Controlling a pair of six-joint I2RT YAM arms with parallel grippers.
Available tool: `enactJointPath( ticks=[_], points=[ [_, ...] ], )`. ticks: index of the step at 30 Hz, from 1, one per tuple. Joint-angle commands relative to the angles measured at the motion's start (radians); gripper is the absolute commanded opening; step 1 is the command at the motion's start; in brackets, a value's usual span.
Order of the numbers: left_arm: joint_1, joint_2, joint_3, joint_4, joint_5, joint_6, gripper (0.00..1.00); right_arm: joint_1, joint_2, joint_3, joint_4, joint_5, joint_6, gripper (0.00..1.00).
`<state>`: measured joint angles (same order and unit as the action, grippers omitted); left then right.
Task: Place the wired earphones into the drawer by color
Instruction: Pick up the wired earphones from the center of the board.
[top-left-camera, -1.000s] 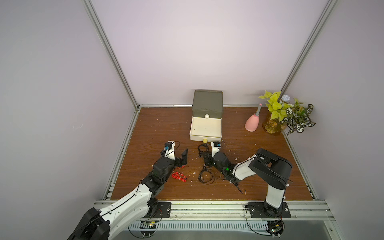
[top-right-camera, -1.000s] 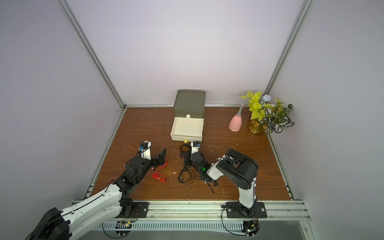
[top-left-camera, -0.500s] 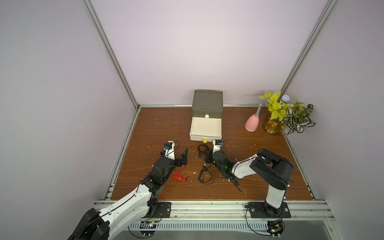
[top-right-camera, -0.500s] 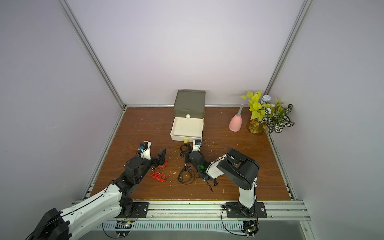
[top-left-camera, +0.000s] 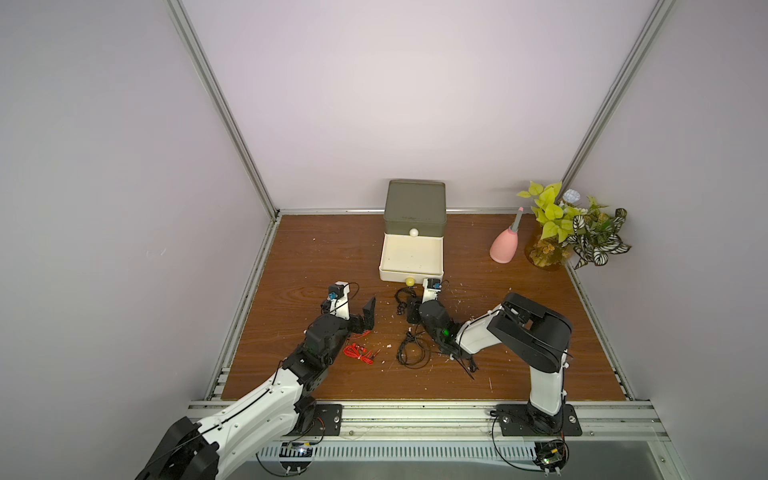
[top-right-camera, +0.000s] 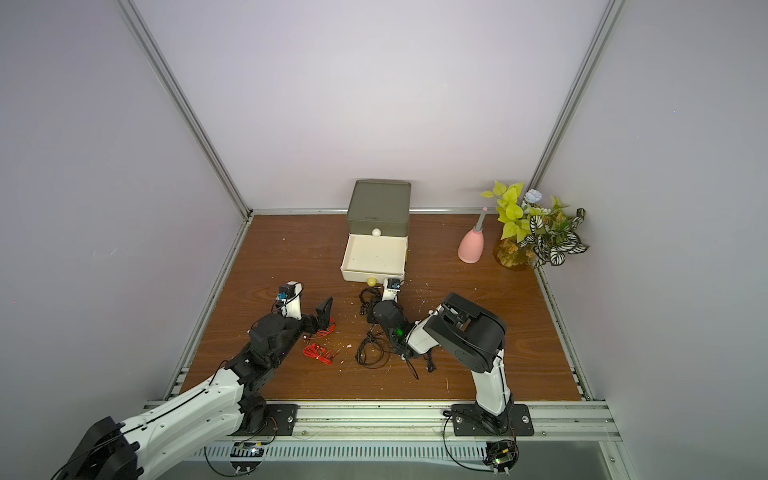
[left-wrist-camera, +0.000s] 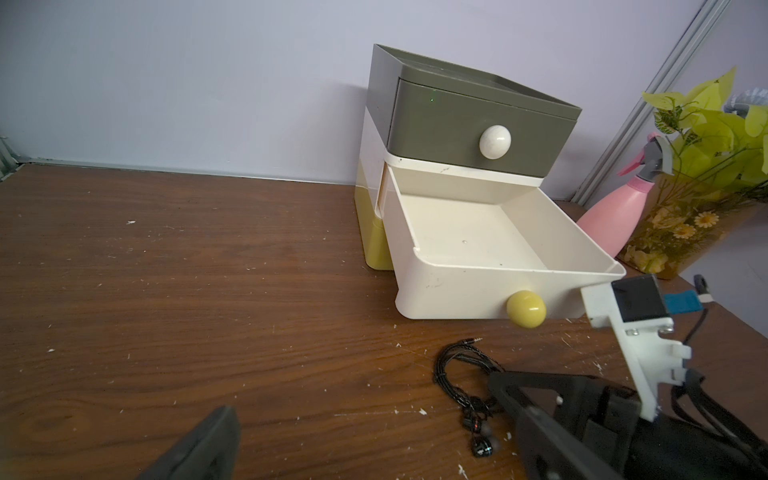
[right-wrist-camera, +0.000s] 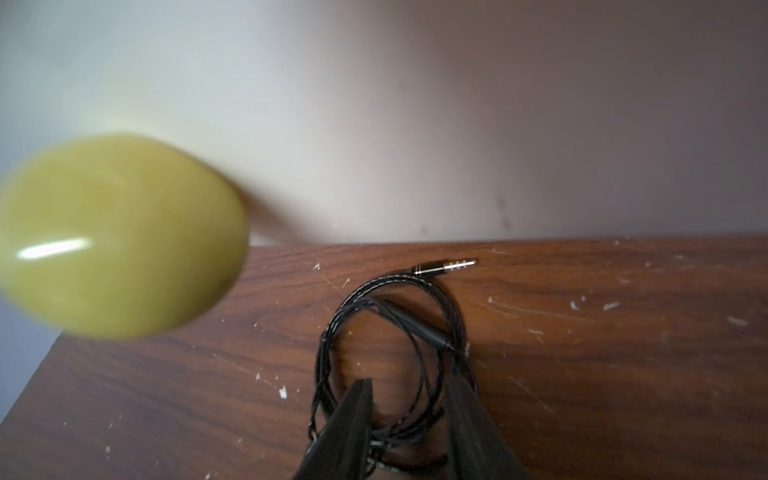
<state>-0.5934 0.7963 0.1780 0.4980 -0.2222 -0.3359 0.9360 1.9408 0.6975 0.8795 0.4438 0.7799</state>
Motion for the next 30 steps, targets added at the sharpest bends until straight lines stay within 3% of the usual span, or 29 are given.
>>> enactJointPath(
  ticks=[1,11,21,30],
  points=[
    [0.010,-0.006,-0.004,0.021,0.005,0.001,1.00,0.006,0.019,0.020,-0.008,0.011,-0.002,0.29],
    [0.010,-0.011,-0.006,0.021,0.000,0.001,1.00,0.006,-0.023,-0.026,0.030,-0.027,-0.015,0.01],
    [0.010,-0.026,-0.014,0.022,-0.005,0.005,1.00,0.007,-0.153,-0.124,0.081,-0.085,-0.037,0.00],
    [0.010,-0.042,-0.018,0.020,-0.016,0.009,1.00,0.007,-0.289,-0.162,0.014,-0.127,-0.077,0.00]
  ],
)
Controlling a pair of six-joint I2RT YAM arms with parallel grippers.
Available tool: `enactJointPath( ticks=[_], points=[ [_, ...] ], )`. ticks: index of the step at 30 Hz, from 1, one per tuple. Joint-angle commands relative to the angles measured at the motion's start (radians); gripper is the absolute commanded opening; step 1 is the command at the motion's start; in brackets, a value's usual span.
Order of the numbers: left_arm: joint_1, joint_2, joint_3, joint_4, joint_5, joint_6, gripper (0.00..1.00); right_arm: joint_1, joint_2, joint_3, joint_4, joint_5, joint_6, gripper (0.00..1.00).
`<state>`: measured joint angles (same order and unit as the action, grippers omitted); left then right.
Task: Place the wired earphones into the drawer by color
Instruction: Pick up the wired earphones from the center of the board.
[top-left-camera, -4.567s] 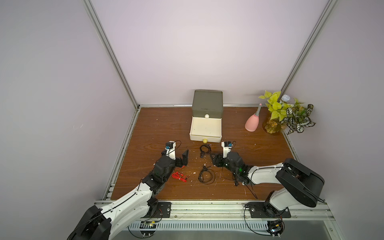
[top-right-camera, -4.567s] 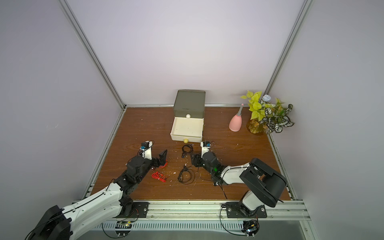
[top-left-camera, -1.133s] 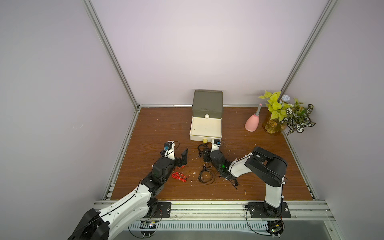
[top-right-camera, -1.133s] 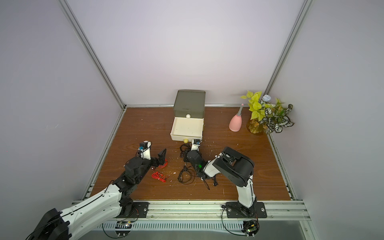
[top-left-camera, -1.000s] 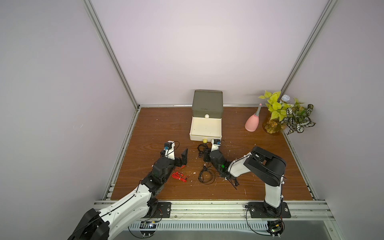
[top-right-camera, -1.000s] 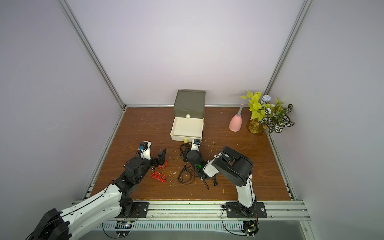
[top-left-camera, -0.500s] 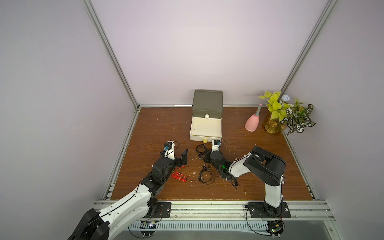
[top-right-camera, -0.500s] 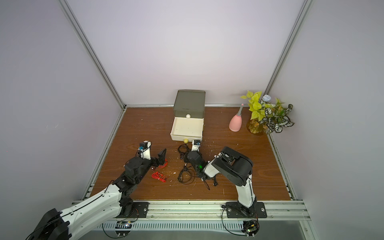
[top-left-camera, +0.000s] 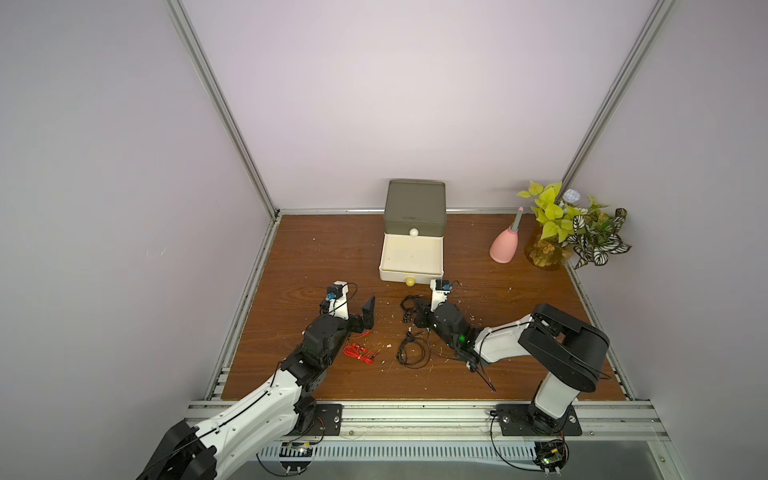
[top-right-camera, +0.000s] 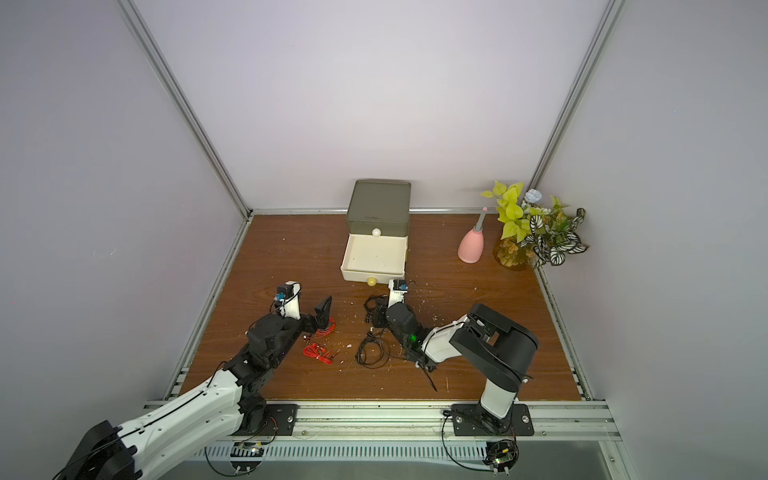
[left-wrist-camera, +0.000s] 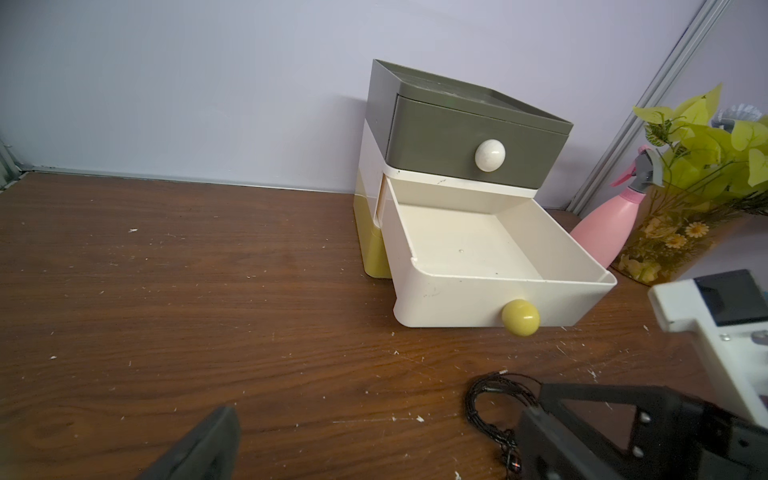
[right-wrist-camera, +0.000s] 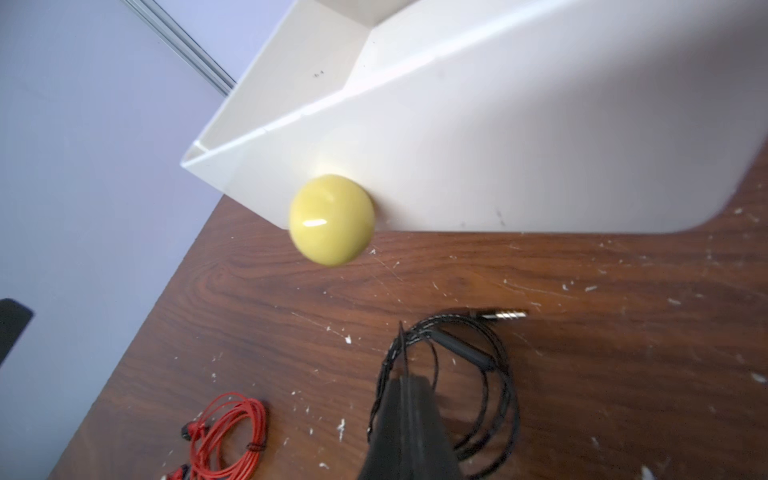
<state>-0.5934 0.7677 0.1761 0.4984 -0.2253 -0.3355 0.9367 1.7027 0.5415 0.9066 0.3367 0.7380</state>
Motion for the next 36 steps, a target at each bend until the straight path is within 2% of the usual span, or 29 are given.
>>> enactJointPath(
  ticks=[1,13,24,28,32,36],
  points=[
    [0.010,-0.015,-0.018,0.021,-0.013,0.008,1.00,0.007,-0.069,-0.010,-0.021,-0.023,-0.046,0.00],
    [0.010,-0.039,-0.022,0.022,-0.025,0.016,1.00,0.005,-0.278,-0.007,-0.141,-0.055,-0.114,0.00],
    [0.010,-0.071,-0.041,0.039,-0.042,0.024,1.00,0.006,-0.452,0.099,-0.320,-0.159,-0.194,0.00],
    [0.010,-0.068,-0.051,0.066,-0.036,0.043,0.99,0.005,-0.464,0.167,-0.356,-0.188,-0.217,0.00],
    [0.010,-0.039,-0.043,0.069,0.005,0.035,1.00,0.003,-0.441,0.225,-0.347,-0.170,-0.257,0.00],
    [0.010,-0.031,-0.038,0.063,-0.007,0.036,1.00,-0.004,-0.383,0.298,-0.341,-0.130,-0.317,0.00]
  ],
)
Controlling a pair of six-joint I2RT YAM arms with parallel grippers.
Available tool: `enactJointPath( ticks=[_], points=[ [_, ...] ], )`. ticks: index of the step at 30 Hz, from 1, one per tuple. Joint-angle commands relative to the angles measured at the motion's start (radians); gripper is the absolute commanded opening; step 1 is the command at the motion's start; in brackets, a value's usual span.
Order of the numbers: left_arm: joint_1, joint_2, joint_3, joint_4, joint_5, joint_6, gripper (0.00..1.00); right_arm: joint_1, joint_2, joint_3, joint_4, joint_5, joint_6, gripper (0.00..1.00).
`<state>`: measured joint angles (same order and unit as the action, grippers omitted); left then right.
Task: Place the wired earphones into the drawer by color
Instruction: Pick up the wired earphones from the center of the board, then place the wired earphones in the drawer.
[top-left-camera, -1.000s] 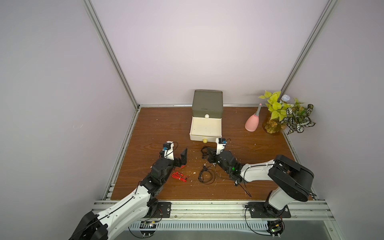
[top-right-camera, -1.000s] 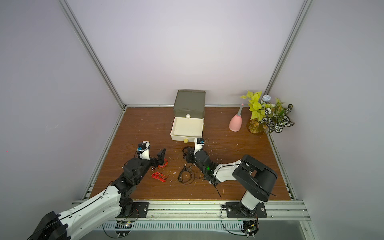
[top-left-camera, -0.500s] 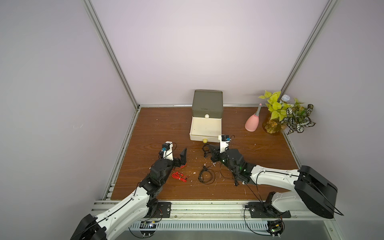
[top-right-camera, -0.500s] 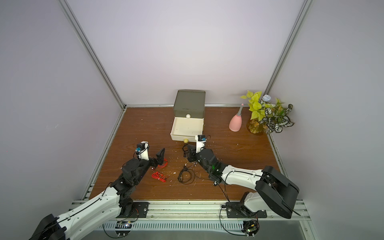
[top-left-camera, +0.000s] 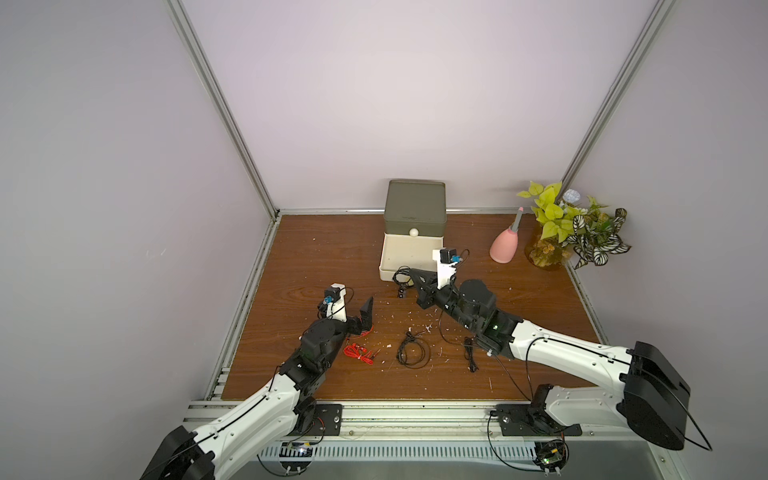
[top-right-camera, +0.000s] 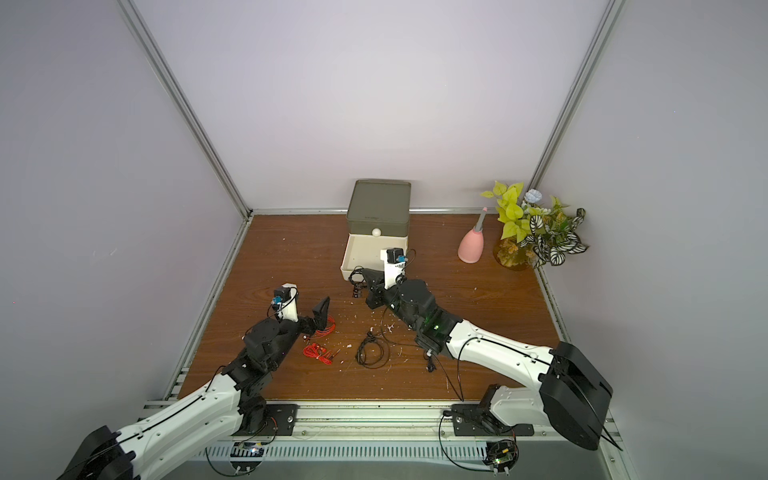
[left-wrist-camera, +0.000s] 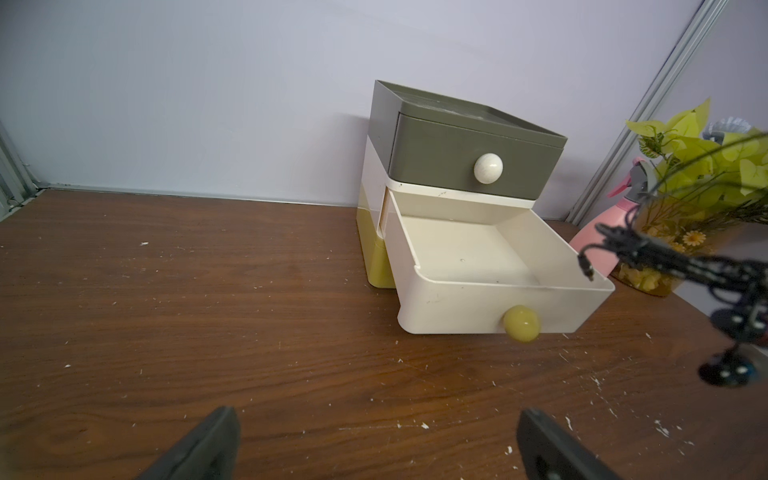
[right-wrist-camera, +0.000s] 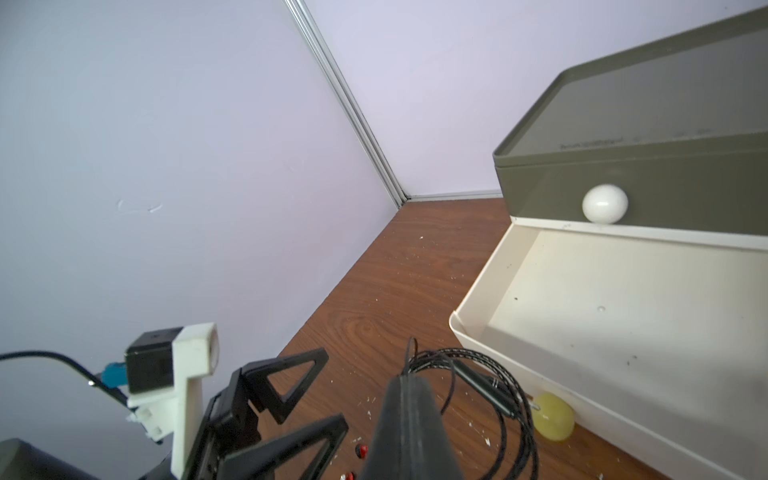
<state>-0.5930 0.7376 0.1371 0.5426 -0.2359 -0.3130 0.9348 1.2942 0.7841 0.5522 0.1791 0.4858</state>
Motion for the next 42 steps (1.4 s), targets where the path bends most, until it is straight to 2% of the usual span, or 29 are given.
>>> enactJointPath(
  ticks=[1,13,33,42],
  points=[
    [0.010,-0.005,0.000,0.016,0.004,0.016,0.99,-0.010,0.045,0.074,0.015,0.036,-0.073,0.00],
    [0.010,-0.047,-0.010,0.000,-0.008,0.017,1.00,-0.106,0.270,0.200,0.077,-0.013,-0.071,0.00],
    [0.010,-0.036,-0.011,0.013,-0.006,0.014,1.00,-0.181,0.433,0.336,0.089,-0.063,-0.049,0.00],
    [0.010,-0.032,-0.009,0.017,0.004,0.014,1.00,-0.184,0.480,0.326,0.104,-0.046,-0.056,0.00]
  ],
)
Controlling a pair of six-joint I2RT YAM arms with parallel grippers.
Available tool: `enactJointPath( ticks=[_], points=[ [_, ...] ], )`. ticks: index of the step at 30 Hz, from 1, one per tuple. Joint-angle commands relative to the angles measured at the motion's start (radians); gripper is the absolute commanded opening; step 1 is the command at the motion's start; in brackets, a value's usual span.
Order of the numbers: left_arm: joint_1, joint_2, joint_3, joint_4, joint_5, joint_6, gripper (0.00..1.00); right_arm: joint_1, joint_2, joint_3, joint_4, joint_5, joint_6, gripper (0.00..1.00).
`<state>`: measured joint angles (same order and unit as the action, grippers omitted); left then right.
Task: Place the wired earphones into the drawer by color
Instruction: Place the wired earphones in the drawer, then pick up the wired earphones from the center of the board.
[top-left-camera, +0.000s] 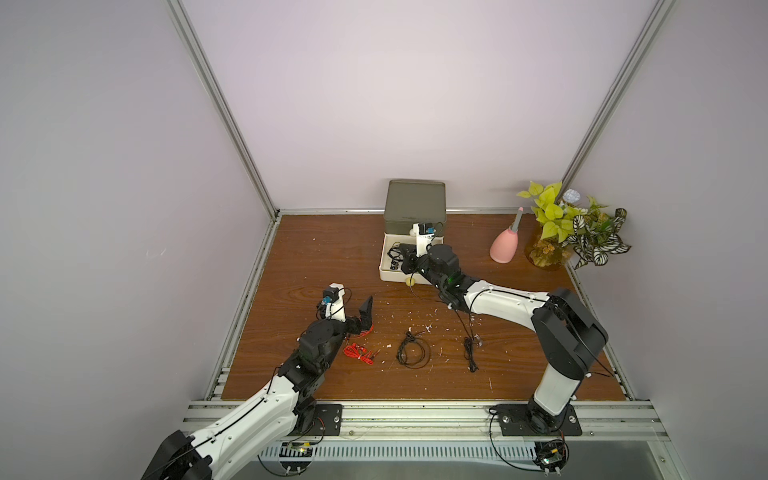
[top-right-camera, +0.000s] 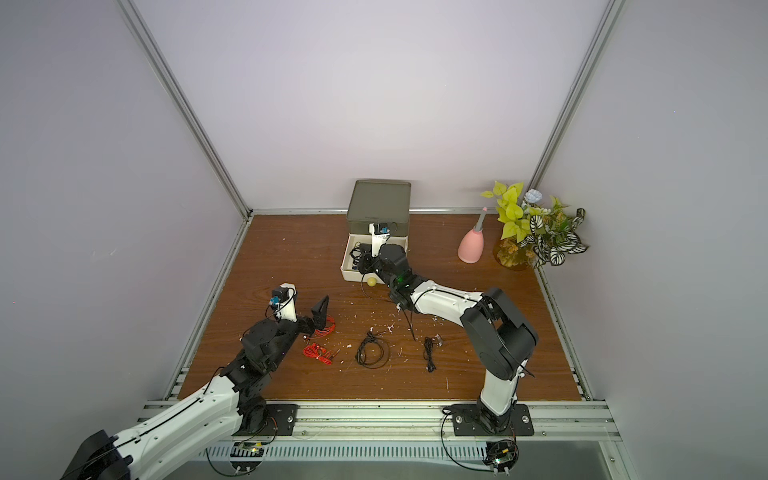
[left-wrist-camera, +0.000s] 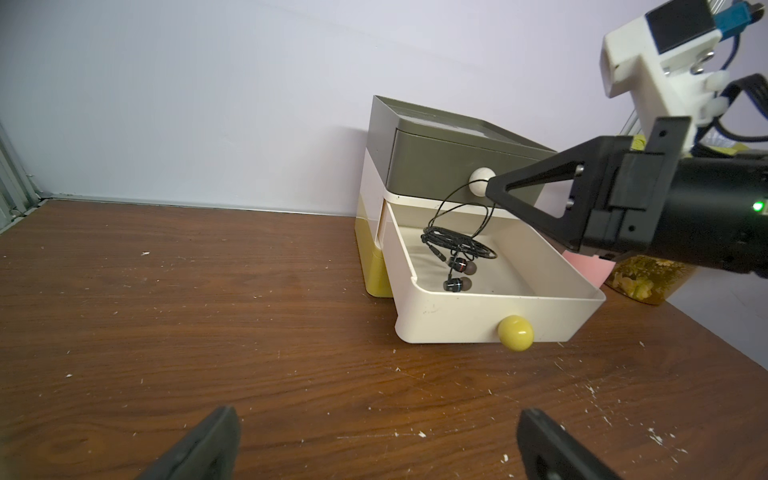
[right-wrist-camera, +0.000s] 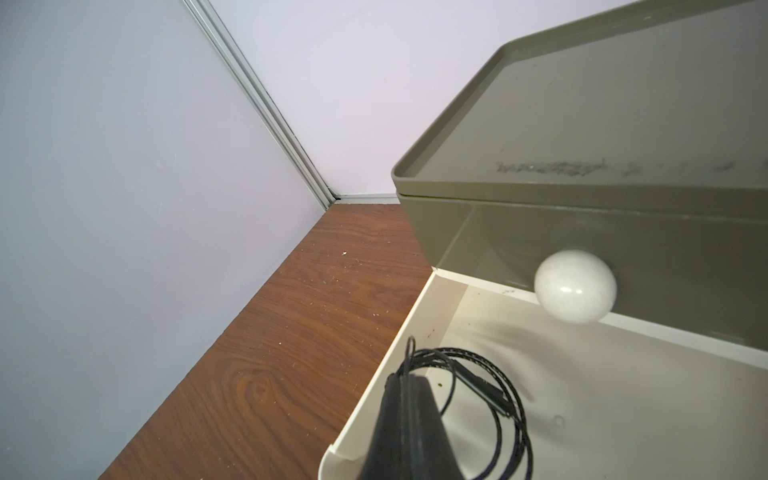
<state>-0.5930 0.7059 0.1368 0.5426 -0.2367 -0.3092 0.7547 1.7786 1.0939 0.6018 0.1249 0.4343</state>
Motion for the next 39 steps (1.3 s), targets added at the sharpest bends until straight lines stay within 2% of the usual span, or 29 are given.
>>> enactJointPath(
  ticks=[1,6,7,8,9,13,17,19,24,29,31,32,39],
  points=[
    [0.009,0.000,-0.008,0.016,0.011,0.011,1.00,-0.005,0.000,0.014,0.056,0.008,-0.005,0.00],
    [0.010,0.003,-0.008,0.026,0.048,0.018,1.00,-0.005,0.018,-0.001,0.073,-0.001,0.009,0.00],
    [0.010,0.006,-0.005,0.026,0.059,0.022,1.00,-0.004,0.018,-0.002,0.073,-0.004,0.012,0.05],
    [0.010,0.010,-0.001,0.023,0.069,0.023,1.00,-0.005,0.016,-0.003,0.072,-0.006,0.015,0.16],
    [0.010,0.016,0.006,0.015,0.082,0.026,1.00,-0.005,0.013,-0.003,0.067,-0.012,0.019,0.22],
    [0.010,0.023,0.005,0.024,0.110,0.036,1.00,-0.006,-0.040,-0.033,0.047,-0.026,0.017,0.42],
    [0.010,0.019,0.022,0.006,0.174,0.061,1.00,-0.010,-0.157,-0.114,0.016,-0.015,0.006,0.53],
    [0.009,0.003,0.029,-0.001,0.213,0.066,1.00,-0.021,-0.233,-0.164,-0.019,-0.019,0.000,0.62],
    [0.002,-0.015,0.091,-0.074,0.303,0.028,1.00,-0.072,-0.400,-0.279,-0.121,-0.060,-0.025,0.70],
    [-0.057,0.032,0.190,-0.219,0.317,-0.021,1.00,-0.097,-0.563,-0.427,-0.160,0.002,-0.087,0.83],
    [-0.090,0.049,0.218,-0.262,0.323,-0.037,1.00,-0.101,-0.625,-0.488,-0.157,0.044,-0.119,0.96],
    [-0.105,0.059,0.231,-0.290,0.326,-0.047,1.00,-0.104,-0.658,-0.524,-0.144,0.070,-0.137,0.99],
    [-0.172,0.114,0.280,-0.406,0.336,-0.106,1.00,-0.110,-0.797,-0.712,-0.036,0.196,-0.218,0.99]
  ],
)
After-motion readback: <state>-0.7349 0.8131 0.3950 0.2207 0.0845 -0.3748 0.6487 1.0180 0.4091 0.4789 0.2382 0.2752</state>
